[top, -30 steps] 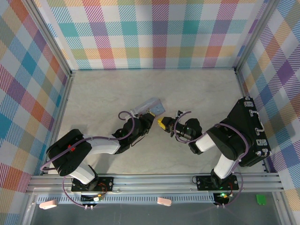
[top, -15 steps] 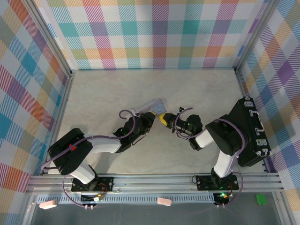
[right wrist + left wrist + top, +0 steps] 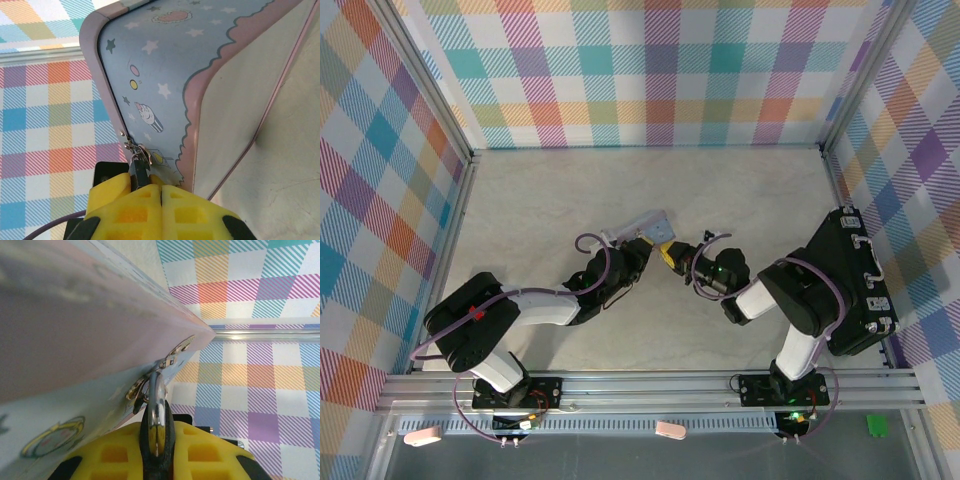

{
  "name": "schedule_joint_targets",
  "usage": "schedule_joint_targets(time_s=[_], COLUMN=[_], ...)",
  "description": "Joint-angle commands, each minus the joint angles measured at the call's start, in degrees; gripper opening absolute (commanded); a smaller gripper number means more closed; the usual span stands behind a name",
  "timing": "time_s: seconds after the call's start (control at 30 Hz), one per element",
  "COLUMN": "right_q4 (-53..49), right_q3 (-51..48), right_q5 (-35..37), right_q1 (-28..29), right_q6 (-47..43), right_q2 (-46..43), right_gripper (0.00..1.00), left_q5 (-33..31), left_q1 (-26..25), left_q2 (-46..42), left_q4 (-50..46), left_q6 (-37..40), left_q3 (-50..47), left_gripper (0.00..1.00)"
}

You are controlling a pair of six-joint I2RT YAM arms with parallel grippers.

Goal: Unlock the padlock with the key

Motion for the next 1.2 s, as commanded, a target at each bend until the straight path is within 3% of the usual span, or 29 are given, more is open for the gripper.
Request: schedule_joint_targets(time_s=[0.0, 1.17], right_q4=[-0.09, -0.35], right_q3=[0.5, -0.93], right_q5=[-0.64, 0.99], right_q1=[4.89, 7.87], right_q6=[-1.11, -0.55], right_q2=[-1.32, -4.03], right_gripper=[0.0, 0.0], left_q5=[17.51, 17.4], left_q1=[-5.45, -5.72], left_q2=[0.11, 1.95], left_q4=[8.0, 7.99], left_q6=[-1.25, -0.91], left_q3=[3.71, 3.79], left_gripper=[0.0, 0.0])
